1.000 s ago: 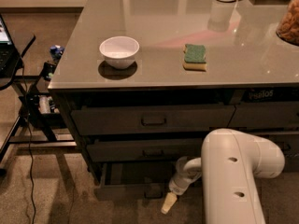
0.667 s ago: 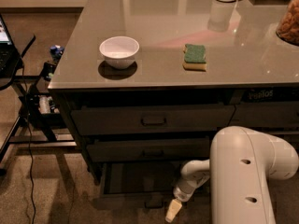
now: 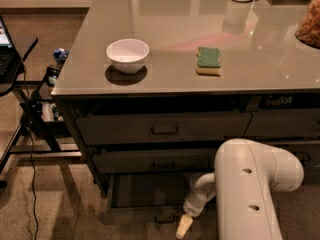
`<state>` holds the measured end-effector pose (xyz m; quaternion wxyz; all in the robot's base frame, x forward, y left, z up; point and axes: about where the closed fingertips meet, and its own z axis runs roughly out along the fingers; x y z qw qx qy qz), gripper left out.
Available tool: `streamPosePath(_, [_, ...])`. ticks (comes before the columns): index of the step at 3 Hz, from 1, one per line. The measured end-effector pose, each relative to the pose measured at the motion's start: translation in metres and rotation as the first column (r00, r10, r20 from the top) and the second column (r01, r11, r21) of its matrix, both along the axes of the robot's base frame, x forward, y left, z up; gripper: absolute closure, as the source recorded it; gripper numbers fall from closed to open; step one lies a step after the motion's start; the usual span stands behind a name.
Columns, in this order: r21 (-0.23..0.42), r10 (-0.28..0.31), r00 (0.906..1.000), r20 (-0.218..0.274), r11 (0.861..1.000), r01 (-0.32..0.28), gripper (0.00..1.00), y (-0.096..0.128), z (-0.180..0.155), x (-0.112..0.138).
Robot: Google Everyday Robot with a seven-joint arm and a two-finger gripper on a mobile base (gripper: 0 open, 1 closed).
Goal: Open bottom drawer
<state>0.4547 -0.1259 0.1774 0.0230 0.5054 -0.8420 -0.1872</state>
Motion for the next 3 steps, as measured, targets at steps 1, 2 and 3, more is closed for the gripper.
streamPosePath(1, [-0.016,0.014,0.9994,-0.031,1.000,-0.014,0.00,-0.005,-0.011,-0.010])
streamPosePath(2, [-0.030,-0.002,0.9978,-0.066,1.000,0.000,0.00,-0.023,0.004,-0.042])
streamPosePath(3, [-0.030,-0.002,0.9978,-0.066,1.000,0.000,0.00,-0.023,0.004,-0.042])
